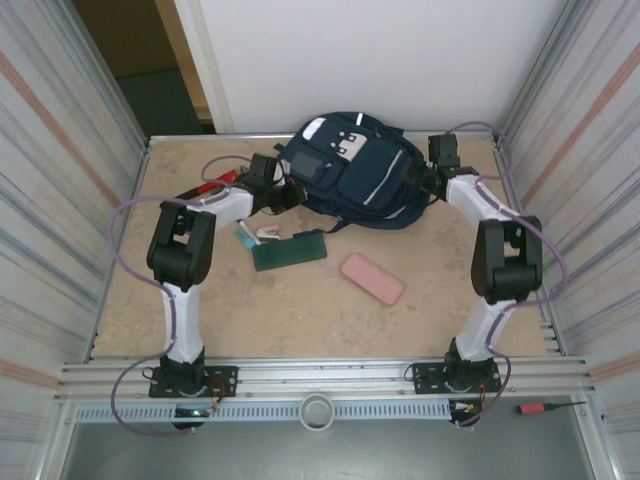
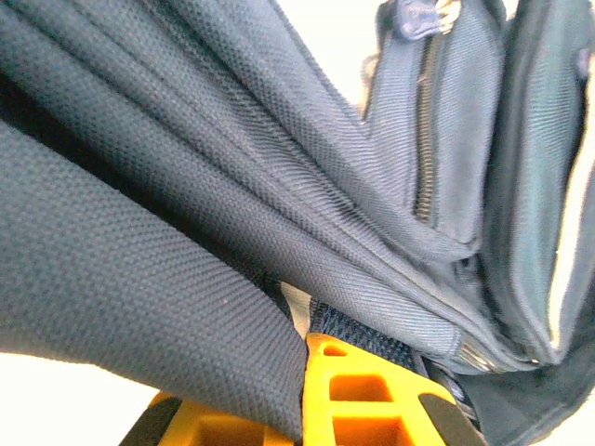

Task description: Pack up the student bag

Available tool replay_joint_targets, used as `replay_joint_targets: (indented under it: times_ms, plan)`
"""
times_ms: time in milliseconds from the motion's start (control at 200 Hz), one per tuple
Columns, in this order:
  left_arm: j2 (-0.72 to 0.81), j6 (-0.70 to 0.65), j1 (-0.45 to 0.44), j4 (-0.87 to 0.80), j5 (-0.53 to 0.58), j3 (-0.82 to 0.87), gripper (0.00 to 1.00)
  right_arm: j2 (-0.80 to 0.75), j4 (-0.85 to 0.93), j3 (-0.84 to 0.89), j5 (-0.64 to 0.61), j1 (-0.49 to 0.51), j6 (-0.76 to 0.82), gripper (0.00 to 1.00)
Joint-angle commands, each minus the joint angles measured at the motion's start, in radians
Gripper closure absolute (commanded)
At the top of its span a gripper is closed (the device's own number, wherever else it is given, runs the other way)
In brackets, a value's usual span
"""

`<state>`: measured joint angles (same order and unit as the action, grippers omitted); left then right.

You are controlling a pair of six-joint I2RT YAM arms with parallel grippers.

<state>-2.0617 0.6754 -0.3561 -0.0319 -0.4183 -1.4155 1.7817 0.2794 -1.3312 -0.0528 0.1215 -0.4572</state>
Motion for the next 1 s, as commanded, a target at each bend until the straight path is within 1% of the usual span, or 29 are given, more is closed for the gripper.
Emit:
replay_joint_targets:
  times_ms: [0,85,195,281,411,511,721,827,997]
  plan:
    - [0.08,0.053,-0.015,0.092,-0.041,0.013,1.0,-0.153,0.038,0.119,-0.005,0.117,-0.002,0.32]
    - [0.092,0.072,-0.015,0.114,-0.051,0.029,1.0,-0.22,-0.002,0.212,-0.019,0.243,-0.037,0.35]
    - [0.101,0.072,-0.019,0.117,-0.06,0.038,1.0,-0.264,-0.069,0.303,-0.127,0.424,-0.077,0.44]
    - [0.11,0.077,-0.019,0.125,-0.058,0.046,1.0,-0.243,-0.11,0.318,-0.232,0.539,-0.091,0.49]
    - [0.112,0.07,-0.02,0.11,-0.065,0.035,1.0,-0.147,-0.13,0.277,-0.354,0.638,-0.127,0.5]
    - [0.117,0.072,-0.022,0.112,-0.068,0.041,1.0,-0.05,-0.149,0.234,-0.444,0.673,-0.148,0.5]
    - [0.127,0.072,-0.025,0.111,-0.079,0.047,1.0,0.112,-0.193,0.15,-0.549,0.675,-0.186,0.54]
    - [0.127,0.069,-0.027,0.106,-0.087,0.043,1.0,0.171,-0.209,0.115,-0.609,0.673,-0.189,0.54]
    - [0.133,0.066,-0.031,0.105,-0.087,0.055,1.0,0.223,-0.252,0.092,-0.618,0.656,-0.218,0.55]
